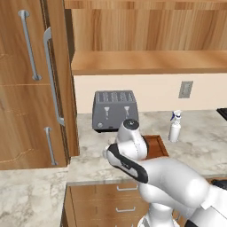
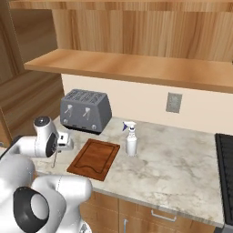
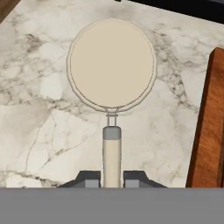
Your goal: Grab the spray bottle from the cabinet, then place it next to the cutting board for sanitizing. Then grab the dish brush from the countertop next to the sink and place it next to the cutting board.
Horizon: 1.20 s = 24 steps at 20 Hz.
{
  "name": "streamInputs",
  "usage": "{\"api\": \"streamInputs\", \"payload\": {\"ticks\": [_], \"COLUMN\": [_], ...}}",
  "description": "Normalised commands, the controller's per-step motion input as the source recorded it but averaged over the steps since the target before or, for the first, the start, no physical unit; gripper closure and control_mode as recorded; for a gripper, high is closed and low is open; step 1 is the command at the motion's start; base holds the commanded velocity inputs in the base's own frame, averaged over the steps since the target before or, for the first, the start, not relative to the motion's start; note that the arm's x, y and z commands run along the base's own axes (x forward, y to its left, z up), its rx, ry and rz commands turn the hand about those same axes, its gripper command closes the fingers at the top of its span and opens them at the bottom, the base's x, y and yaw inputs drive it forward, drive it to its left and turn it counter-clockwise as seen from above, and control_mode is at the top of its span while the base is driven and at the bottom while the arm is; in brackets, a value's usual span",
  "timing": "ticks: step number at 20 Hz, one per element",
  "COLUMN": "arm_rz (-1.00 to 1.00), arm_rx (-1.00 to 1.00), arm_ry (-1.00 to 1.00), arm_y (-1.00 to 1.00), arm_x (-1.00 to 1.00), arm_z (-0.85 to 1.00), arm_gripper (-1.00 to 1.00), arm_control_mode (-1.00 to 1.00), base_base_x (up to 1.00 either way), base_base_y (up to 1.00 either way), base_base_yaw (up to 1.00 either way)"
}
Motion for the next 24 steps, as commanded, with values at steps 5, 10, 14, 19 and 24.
{"api": "streamInputs", "payload": {"ticks": [5, 10, 14, 19, 24], "arm_rz": [0.00, -0.05, -0.05, -0.01, 0.00], "arm_rx": [-0.02, 0.00, 0.00, 0.00, 0.00], "arm_ry": [0.00, -0.06, -0.03, 0.00, 0.00], "arm_y": [0.00, -0.20, -0.31, -0.25, -0.01], "arm_x": [0.21, 0.24, 0.26, 0.18, 0.23], "arm_z": [-0.48, -0.28, -0.26, -0.39, -0.48], "arm_gripper": [1.00, 1.00, 1.00, 1.00, 1.00], "arm_control_mode": [-1.00, -1.00, -1.00, -1.00, -1.00], "base_base_x": [0.00, 0.00, 0.00, 0.00, 0.00], "base_base_y": [0.00, 0.00, 0.00, 0.00, 0.00], "base_base_yaw": [0.00, 0.00, 0.00, 0.00, 0.00]}}
